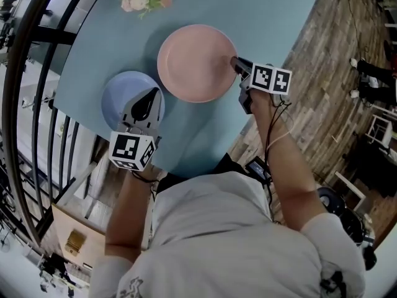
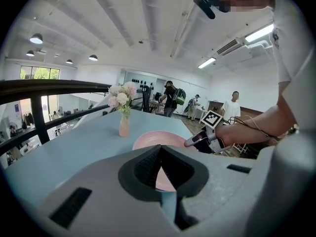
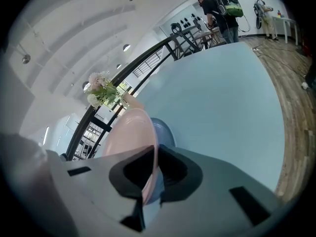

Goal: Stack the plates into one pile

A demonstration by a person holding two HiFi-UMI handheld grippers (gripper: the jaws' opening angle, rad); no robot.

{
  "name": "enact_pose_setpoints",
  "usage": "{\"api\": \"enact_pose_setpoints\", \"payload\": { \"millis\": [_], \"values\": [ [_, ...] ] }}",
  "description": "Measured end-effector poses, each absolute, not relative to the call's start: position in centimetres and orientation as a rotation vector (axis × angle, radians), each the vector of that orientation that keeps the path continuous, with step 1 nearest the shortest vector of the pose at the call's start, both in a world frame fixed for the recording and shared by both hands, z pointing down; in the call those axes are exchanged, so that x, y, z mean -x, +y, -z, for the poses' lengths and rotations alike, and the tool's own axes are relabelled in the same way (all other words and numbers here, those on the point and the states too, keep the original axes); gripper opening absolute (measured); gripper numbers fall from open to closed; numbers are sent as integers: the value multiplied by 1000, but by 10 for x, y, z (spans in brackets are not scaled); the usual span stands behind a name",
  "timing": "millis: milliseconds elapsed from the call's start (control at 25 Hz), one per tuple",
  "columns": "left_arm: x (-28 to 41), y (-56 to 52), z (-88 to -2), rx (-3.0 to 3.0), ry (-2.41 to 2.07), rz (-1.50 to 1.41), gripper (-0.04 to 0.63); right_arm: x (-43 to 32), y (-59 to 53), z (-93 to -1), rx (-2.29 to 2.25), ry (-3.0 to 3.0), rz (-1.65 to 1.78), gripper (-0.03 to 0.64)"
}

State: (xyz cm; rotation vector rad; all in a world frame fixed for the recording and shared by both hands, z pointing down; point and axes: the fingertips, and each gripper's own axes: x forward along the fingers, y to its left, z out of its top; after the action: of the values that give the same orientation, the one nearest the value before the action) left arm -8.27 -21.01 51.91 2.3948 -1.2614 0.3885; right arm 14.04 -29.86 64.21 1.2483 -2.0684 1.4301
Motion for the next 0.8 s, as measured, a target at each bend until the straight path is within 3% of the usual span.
{"api": "enact_pose_setpoints", "payload": {
  "millis": [800],
  "values": [
    [85,-214,-526,-2370,-1275,-394,5,-143,-310,-662,-1280,-1995,-1515,49]
  ]
}}
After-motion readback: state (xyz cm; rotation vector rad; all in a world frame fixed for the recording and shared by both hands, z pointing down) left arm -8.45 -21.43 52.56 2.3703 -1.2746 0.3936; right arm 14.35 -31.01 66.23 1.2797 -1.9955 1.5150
